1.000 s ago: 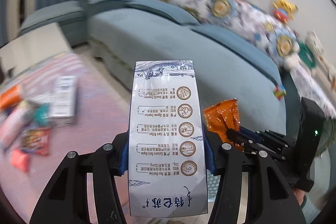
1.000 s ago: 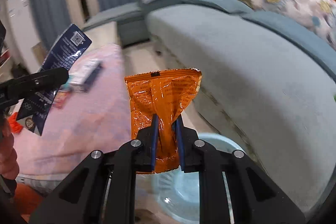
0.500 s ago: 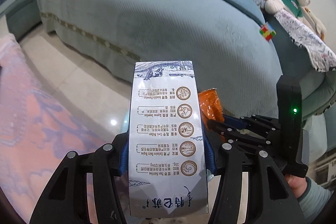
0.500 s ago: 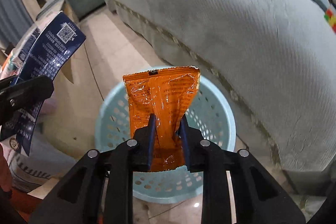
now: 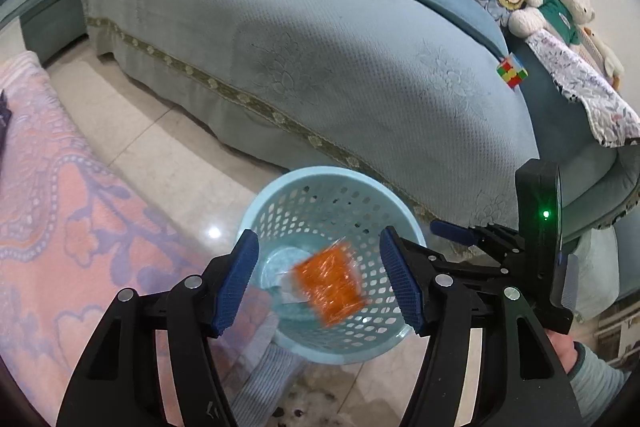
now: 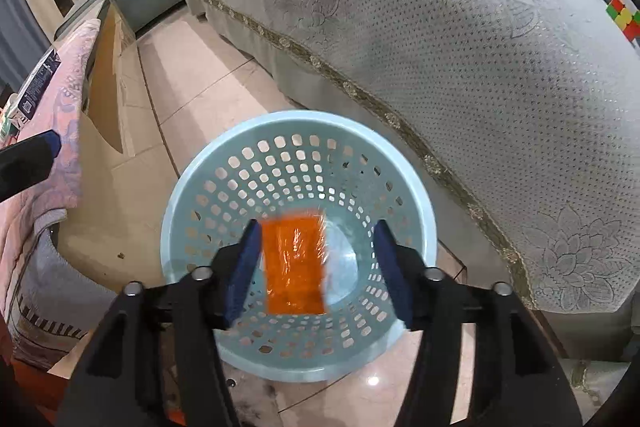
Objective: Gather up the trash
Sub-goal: 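Carry the orange packet to the blue wastebasket and open the right tool, then move the right tool back over the table toward the pink clay bag, then grasp the red plastic bag with the left tool while the right tool grasps the pink clay bag, then drop the red bag and pink clay bag into the wastebasket with both tools, then grasp the red-white paper cup with the left tool while the right tool grasps the milk carton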
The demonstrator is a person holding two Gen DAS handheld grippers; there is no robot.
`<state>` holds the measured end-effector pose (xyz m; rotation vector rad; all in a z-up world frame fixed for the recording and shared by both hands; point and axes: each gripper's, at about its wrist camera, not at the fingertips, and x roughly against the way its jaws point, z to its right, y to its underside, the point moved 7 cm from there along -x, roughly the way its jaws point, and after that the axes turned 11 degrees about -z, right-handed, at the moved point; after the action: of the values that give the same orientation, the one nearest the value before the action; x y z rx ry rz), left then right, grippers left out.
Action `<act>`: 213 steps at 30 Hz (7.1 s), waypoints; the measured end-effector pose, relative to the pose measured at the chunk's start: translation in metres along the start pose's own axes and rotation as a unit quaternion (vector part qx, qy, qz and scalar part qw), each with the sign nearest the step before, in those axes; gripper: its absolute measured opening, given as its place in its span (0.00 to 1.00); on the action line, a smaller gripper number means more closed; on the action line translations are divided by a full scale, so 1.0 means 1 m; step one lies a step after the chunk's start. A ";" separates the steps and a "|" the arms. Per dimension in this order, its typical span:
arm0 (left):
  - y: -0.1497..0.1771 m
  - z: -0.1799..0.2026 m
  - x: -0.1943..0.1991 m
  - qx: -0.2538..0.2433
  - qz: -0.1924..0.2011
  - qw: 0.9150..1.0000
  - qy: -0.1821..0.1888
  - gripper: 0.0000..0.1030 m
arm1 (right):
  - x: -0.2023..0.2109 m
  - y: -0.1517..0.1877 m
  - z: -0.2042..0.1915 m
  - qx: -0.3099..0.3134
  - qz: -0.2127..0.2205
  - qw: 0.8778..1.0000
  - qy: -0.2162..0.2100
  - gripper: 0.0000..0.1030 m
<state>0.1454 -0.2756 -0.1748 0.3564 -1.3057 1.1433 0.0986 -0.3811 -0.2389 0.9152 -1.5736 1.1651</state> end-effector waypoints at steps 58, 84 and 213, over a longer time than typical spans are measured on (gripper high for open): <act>0.323 -0.397 0.306 0.502 0.183 0.783 -0.318 0.84 | 0.027 0.037 -0.551 0.482 0.030 0.855 -0.187 0.47; 0.306 -0.363 0.307 0.447 0.197 0.813 -0.317 0.28 | 0.029 0.032 -0.546 0.417 0.026 0.894 -0.163 0.33; 0.246 -0.506 0.301 0.468 0.141 0.839 -0.240 0.67 | -0.022 -0.160 -0.452 0.176 -0.004 0.983 -0.052 0.60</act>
<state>0.1871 0.3608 -0.1538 1.2687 -1.1402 2.0096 0.3659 0.0115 -0.1715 1.2287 -1.4676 1.4378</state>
